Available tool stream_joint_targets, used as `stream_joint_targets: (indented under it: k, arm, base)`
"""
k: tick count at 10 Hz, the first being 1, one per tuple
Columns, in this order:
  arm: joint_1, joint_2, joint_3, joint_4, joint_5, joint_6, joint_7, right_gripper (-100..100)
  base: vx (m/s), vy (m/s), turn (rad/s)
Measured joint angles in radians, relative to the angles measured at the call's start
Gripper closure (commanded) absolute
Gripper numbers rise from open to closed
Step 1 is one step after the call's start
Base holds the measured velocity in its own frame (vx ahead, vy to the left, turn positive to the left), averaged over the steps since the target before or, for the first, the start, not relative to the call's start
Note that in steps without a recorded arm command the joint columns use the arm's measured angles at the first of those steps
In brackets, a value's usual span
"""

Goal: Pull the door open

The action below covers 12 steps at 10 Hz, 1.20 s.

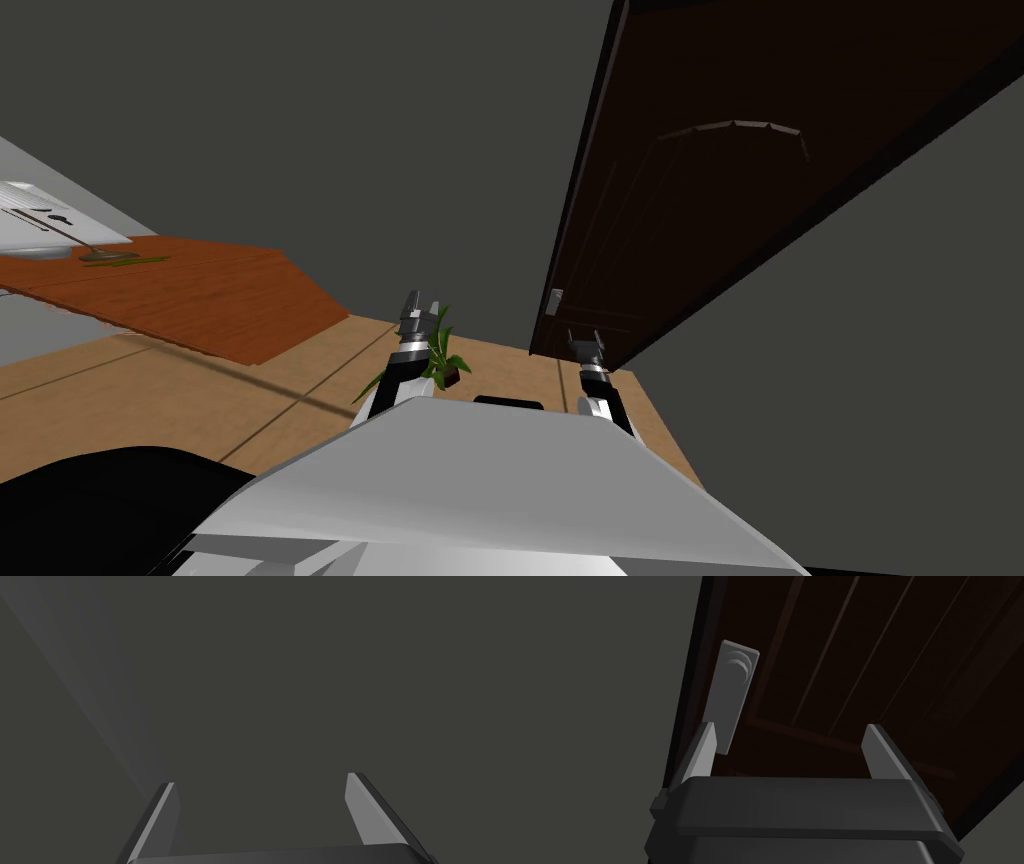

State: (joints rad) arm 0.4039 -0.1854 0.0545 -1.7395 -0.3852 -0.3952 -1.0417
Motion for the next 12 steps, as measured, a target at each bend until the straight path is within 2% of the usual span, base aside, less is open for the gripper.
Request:
stream_joint_targets:
  k: [12]
  arm:
    - [-0.019, -0.022, 0.014, 0.112, -0.090, 0.038, -0.220, -100]
  base:
    - [0.120, 0.006, 0.032]
